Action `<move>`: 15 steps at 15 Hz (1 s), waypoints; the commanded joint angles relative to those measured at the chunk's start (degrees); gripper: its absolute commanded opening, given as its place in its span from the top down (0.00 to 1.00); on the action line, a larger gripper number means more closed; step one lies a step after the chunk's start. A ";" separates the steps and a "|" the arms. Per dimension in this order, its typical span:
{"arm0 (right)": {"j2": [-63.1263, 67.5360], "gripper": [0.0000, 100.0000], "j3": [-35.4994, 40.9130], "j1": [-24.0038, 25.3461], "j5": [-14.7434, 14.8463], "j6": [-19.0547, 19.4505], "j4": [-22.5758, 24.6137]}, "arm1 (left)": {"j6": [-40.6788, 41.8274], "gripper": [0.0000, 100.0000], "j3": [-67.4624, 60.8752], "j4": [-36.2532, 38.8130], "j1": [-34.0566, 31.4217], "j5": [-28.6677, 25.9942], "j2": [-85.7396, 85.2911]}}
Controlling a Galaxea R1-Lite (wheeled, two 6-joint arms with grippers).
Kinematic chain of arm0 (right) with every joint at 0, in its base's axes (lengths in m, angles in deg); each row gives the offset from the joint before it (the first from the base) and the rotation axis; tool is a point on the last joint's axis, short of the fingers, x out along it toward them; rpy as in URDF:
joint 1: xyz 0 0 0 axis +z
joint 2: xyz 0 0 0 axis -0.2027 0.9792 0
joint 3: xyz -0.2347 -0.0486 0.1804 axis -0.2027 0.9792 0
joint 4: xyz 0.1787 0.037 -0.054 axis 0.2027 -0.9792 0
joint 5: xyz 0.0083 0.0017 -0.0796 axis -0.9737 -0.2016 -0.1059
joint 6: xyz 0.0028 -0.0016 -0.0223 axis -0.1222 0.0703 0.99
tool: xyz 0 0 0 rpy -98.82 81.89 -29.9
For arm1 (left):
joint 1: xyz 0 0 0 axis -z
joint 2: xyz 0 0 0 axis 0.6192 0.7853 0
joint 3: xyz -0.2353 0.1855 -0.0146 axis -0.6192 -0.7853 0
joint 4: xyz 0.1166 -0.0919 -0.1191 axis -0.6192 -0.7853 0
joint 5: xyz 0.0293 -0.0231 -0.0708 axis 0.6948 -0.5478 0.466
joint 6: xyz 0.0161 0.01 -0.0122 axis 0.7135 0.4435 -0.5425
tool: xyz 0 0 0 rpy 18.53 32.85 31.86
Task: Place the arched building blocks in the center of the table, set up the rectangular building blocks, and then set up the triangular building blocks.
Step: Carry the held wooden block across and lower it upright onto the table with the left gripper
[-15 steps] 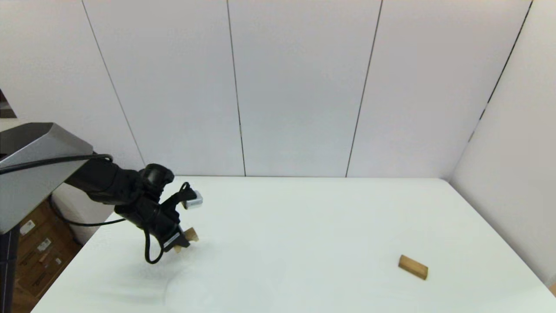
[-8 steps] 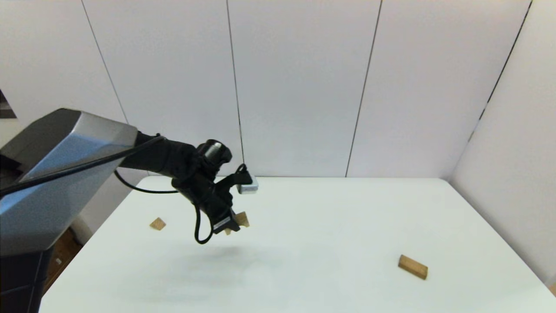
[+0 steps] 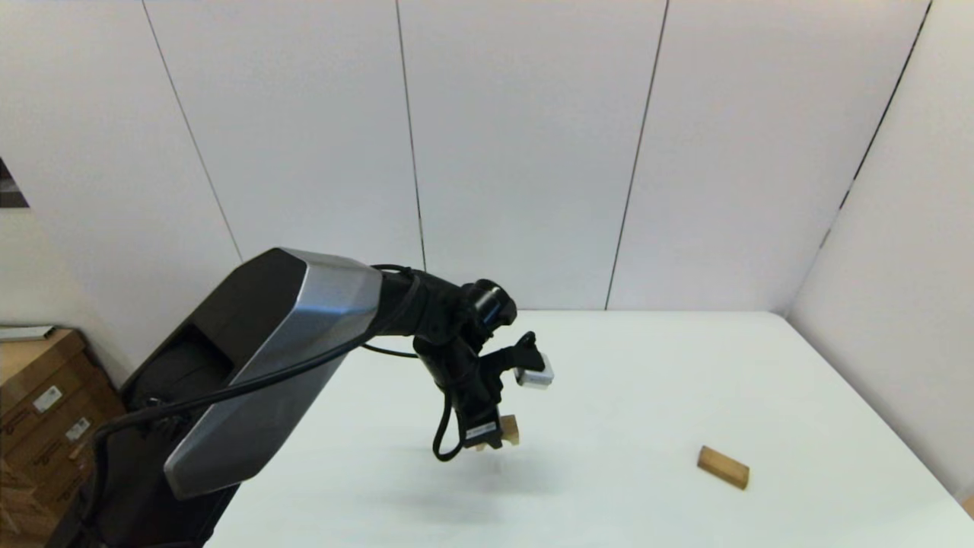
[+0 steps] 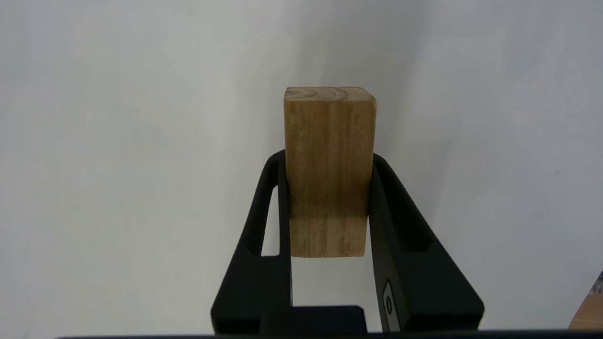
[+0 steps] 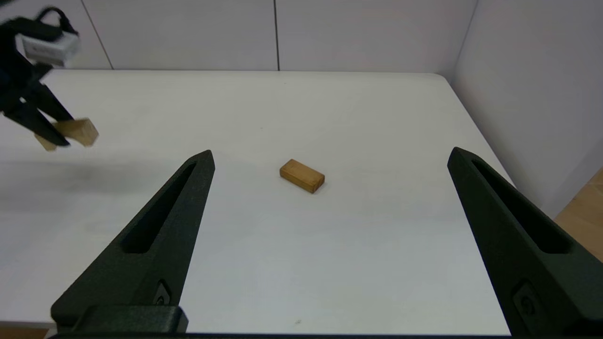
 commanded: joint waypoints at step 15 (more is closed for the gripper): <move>0.07 0.00 0.00 0.00 -0.01 0.00 -0.01 | 3.79 1.00 -5.88 5.07 0.59 1.78 2.76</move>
